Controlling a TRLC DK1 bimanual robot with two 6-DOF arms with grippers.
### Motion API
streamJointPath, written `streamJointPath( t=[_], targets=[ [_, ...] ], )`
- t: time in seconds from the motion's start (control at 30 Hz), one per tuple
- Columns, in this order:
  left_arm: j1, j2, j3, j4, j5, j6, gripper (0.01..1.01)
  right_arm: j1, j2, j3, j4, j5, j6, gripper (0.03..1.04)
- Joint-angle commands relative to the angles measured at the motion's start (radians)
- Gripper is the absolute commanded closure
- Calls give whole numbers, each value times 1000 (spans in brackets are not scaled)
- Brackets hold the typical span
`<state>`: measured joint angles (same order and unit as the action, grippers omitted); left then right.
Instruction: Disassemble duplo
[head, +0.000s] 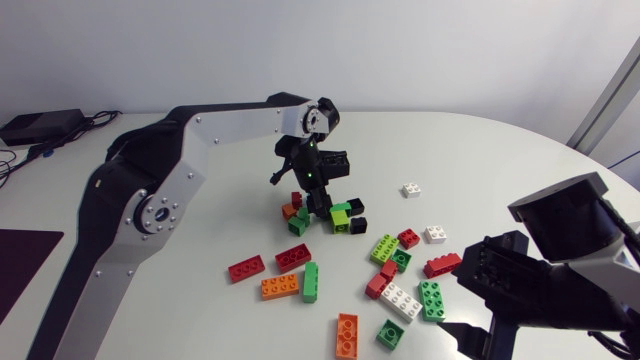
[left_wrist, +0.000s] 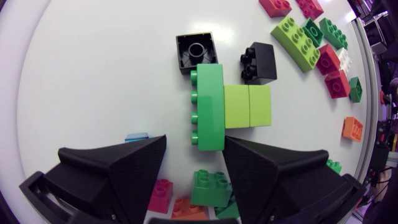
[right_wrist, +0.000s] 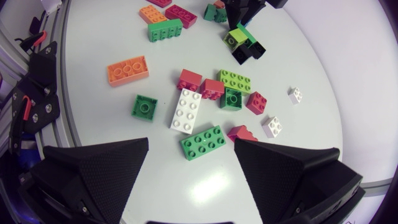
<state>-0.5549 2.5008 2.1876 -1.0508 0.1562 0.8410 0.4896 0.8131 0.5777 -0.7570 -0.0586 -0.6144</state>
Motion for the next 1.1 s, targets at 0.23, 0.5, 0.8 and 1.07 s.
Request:
streamJointPath(
  t=[0.23,0.5,0.8,1.07],
  targets=[
    [-19,58,74,-71,-3,26,598,-11,3,-21,-13,6,-21,69],
    [-28,67,66,-94,0,49,820,-11,3,-22,-15,6,-22,69],
    [-25,38,40,-84,9,38,870,-13,-6,-30,-19,6,-22,69],
    [18,-189,-215,6,45,63,870,-14,-3,2,-19,5,-19,69]
  ],
)
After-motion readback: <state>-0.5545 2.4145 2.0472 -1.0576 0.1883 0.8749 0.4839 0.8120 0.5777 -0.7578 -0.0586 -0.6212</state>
